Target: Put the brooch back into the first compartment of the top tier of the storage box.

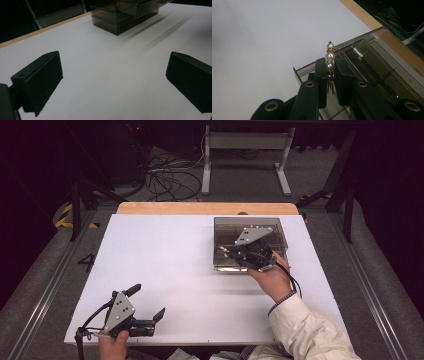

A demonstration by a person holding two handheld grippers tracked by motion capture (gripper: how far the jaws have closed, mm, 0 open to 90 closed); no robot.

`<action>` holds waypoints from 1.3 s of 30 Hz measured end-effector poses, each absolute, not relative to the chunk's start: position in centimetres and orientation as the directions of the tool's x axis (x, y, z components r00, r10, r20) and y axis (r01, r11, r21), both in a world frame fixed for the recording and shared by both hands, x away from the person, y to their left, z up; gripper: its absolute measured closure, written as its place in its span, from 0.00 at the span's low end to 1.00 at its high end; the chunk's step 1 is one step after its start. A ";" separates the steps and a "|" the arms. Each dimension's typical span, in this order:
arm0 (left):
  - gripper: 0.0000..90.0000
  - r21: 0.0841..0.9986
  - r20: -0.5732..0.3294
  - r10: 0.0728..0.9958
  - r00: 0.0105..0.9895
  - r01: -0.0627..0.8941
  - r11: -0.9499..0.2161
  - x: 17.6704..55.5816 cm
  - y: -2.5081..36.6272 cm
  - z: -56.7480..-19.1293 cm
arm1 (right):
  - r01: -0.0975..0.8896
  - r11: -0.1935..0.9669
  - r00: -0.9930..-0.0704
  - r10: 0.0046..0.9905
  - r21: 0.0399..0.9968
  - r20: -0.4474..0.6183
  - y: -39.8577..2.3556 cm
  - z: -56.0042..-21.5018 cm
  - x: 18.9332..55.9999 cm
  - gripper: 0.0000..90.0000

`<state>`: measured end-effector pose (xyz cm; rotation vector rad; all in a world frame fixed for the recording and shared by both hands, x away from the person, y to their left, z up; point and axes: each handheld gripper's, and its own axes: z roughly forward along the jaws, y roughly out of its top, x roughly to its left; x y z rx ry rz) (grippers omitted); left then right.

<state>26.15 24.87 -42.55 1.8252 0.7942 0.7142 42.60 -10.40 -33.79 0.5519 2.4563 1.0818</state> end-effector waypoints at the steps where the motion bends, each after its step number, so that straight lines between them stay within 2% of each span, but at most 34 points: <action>1: 0.02 0.930 0.124 0.780 0.613 0.202 -0.306 26.2 24.9 -42.5 | 0.195 0.622 -0.842 0.503 0.758 -0.197 -10.4 -33.8 42.6 0.91; 39: 0.02 0.930 0.131 0.780 0.613 0.197 -0.311 26.1 24.9 -42.5 | 0.258 0.689 -0.872 0.468 0.678 -0.145 -9.6 -35.8 44.0 0.90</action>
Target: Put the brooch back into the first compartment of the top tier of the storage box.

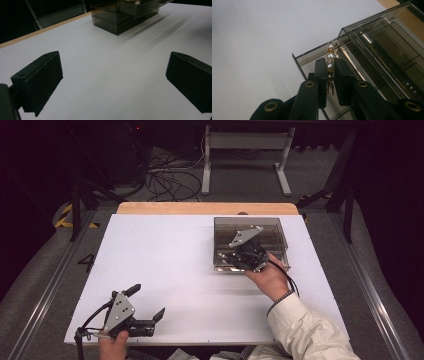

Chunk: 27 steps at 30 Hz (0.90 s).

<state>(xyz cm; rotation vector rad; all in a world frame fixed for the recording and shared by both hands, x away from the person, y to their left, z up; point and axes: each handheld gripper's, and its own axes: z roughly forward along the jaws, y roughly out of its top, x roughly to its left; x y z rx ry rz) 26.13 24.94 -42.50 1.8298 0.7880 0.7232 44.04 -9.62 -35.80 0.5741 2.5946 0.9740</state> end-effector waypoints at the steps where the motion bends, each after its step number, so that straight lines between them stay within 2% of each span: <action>1: 0.02 0.930 0.130 0.779 0.613 0.198 -0.311 26.1 24.9 -42.5 | 0.268 0.685 -0.867 0.477 0.678 -0.140 -9.6 -35.8 44.0 0.90; 27: 0.02 0.929 0.129 0.779 0.614 0.200 -0.311 26.1 24.9 -42.5 | 0.291 0.706 -0.857 0.492 0.646 -0.151 -9.7 -36.8 45.0 0.90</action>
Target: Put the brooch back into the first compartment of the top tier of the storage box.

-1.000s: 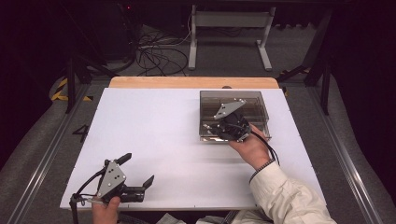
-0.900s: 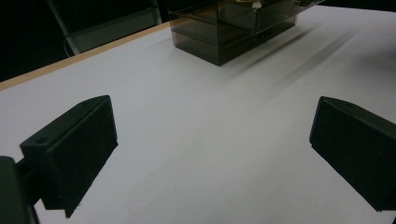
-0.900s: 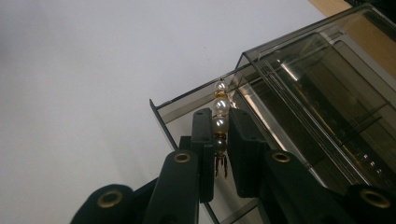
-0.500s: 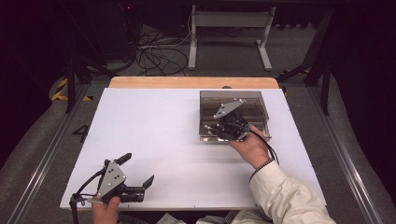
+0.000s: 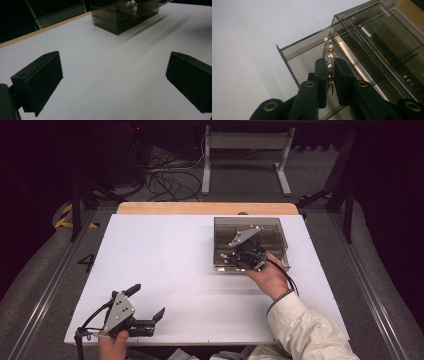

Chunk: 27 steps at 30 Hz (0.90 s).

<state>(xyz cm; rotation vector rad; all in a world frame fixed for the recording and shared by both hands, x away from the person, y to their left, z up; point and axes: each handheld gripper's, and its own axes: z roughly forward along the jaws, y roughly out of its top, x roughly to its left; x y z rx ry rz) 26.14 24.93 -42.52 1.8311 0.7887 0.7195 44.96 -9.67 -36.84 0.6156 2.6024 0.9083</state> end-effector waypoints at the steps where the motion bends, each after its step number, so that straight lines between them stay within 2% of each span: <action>1: 0.02 0.929 0.129 0.778 0.614 0.199 -0.312 26.1 24.9 -42.5 | 0.292 0.707 -0.857 0.493 0.645 -0.153 -9.7 -36.9 45.0 0.90; 19: 0.02 0.930 0.126 0.779 0.614 0.200 -0.309 26.2 24.9 -42.5 | 0.300 0.719 -0.837 0.514 0.627 -0.188 -9.8 -37.2 45.3 0.89; 23: 0.02 0.930 0.129 0.779 0.613 0.199 -0.310 26.2 25.0 -42.5 | 0.293 0.708 -0.844 0.508 0.643 -0.174 -10.0 -36.9 45.2 0.77; 27: 0.02 0.929 0.130 0.779 0.613 0.199 -0.311 26.2 25.0 -42.5 | 0.272 0.680 -0.848 0.503 0.681 -0.164 -10.2 -36.2 44.7 0.70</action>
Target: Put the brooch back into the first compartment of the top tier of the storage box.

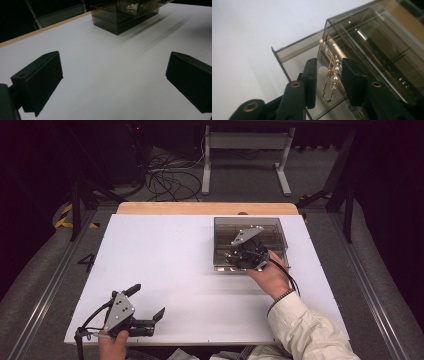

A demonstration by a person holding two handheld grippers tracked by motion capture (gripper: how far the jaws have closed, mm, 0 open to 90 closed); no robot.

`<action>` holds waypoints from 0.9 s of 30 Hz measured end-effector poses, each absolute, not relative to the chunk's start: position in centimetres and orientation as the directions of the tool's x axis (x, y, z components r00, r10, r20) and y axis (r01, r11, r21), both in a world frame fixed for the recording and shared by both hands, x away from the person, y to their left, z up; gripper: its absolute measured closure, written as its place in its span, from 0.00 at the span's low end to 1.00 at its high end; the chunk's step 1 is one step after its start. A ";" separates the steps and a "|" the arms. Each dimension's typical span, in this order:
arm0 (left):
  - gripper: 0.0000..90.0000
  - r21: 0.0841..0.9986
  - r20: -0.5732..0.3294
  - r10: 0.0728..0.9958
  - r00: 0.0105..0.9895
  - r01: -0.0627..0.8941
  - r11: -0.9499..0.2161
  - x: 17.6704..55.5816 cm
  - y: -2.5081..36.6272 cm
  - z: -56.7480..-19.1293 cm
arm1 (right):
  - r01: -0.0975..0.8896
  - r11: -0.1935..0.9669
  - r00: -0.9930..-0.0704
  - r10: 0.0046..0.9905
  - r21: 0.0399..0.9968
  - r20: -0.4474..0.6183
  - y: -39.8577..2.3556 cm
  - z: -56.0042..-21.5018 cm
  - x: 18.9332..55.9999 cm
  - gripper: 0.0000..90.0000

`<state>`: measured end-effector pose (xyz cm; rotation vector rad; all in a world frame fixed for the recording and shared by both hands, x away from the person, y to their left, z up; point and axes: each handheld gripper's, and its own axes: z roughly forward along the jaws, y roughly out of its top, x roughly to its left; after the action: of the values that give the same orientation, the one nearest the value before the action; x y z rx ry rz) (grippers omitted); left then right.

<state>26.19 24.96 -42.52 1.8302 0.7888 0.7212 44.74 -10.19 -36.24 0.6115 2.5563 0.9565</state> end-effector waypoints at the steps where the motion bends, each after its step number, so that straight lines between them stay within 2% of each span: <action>1: 0.02 0.930 0.126 0.780 0.613 0.200 -0.308 26.2 24.9 -42.5 | 0.268 0.674 -0.848 0.503 0.688 -0.164 -10.3 -36.0 44.6 0.68; 12: 0.02 0.932 0.122 0.783 0.610 0.201 -0.302 26.1 24.9 -42.5 | 0.211 0.529 -0.857 0.505 0.822 -0.105 -12.0 -33.3 42.4 0.37; 16: 0.02 0.932 0.121 0.784 0.609 0.201 -0.300 26.1 24.9 -42.5 | 0.191 0.492 -0.862 0.499 0.850 -0.095 -12.6 -32.6 41.7 0.33; 27: 0.02 0.932 0.130 0.782 0.609 0.195 -0.306 26.1 25.0 -42.4 | 0.169 0.470 -0.861 0.499 0.867 -0.103 -13.1 -32.0 41.0 0.31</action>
<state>26.05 25.01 -42.43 1.8230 0.7899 0.7265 40.98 -13.09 -32.00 0.5636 2.3799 1.3470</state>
